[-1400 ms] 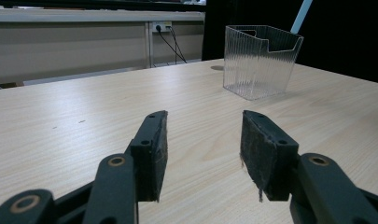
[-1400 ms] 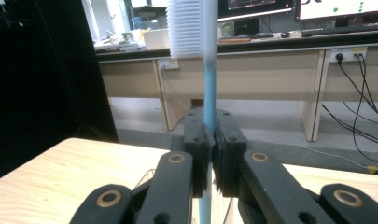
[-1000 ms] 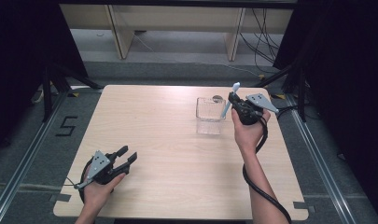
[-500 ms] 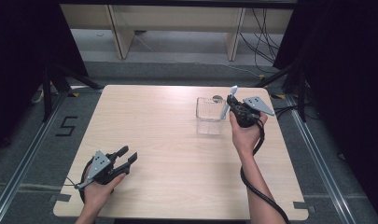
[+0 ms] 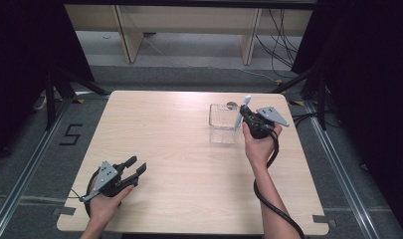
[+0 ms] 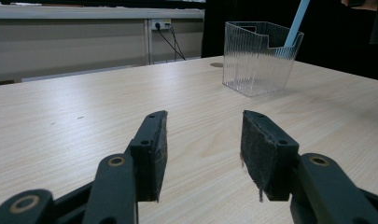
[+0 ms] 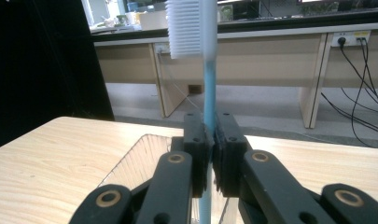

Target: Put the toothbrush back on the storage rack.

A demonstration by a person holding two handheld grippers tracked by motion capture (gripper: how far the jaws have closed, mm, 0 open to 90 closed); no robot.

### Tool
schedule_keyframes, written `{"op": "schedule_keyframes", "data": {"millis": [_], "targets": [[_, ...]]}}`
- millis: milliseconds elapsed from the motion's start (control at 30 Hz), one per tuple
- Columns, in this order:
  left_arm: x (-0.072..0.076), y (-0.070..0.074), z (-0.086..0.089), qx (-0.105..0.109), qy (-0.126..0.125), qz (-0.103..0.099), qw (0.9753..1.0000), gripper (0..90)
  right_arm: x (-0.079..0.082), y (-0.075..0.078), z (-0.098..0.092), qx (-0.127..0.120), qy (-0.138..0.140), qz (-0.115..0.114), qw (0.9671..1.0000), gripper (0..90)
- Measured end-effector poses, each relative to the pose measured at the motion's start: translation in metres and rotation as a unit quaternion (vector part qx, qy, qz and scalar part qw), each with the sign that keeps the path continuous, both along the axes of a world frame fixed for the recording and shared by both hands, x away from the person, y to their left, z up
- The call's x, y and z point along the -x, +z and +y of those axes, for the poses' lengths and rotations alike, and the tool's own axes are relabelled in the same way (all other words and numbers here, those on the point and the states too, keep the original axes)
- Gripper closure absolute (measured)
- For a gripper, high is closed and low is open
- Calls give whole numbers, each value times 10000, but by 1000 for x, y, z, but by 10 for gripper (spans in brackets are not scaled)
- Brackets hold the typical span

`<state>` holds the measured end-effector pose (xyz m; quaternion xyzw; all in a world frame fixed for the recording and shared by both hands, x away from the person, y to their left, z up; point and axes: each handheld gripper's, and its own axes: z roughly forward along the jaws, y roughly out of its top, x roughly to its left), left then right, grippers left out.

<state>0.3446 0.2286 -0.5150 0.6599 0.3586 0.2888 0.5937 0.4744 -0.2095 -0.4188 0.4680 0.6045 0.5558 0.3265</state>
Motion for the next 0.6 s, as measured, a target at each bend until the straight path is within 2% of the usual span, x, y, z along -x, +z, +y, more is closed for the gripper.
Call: {"op": "schedule_keyframes", "data": {"millis": [67, 100, 133, 267, 333, 500, 567, 600], "targets": [[0, 0, 0, -4, 1, 2, 10000, 504, -1, -2, 0, 25, -10, -56, 10000, 852], [0, 0, 0, -7, -3, -2, 10000, 504, 0, -2, -1, 57, -5, -3, 10000, 852], [-2, -1, 0, 28, -67, -101, 9999, 504, -1, -4, 0, 12, -10, -30, 10000, 852], [-2, -1, -1, 29, -65, -80, 9999, 504, 0, -5, 0, 48, -26, 6, 10000, 852], [0, -1, 0, -16, -10, 24, 10000, 503, -1, -7, 0, 112, 15, -39, 9999, 852], [0, -1, 0, -25, -12, 28, 10000, 503, 1, -10, 2, 19, -9, 94, 10000, 852], [0, -1, 0, -29, -12, 31, 10000, 503, 0, -12, 1, 117, -5, 6, 9999, 852], [0, -1, 0, -36, -13, 33, 10000, 503, 0, -12, 1, 73, -4, 1, 10000, 851]]}}
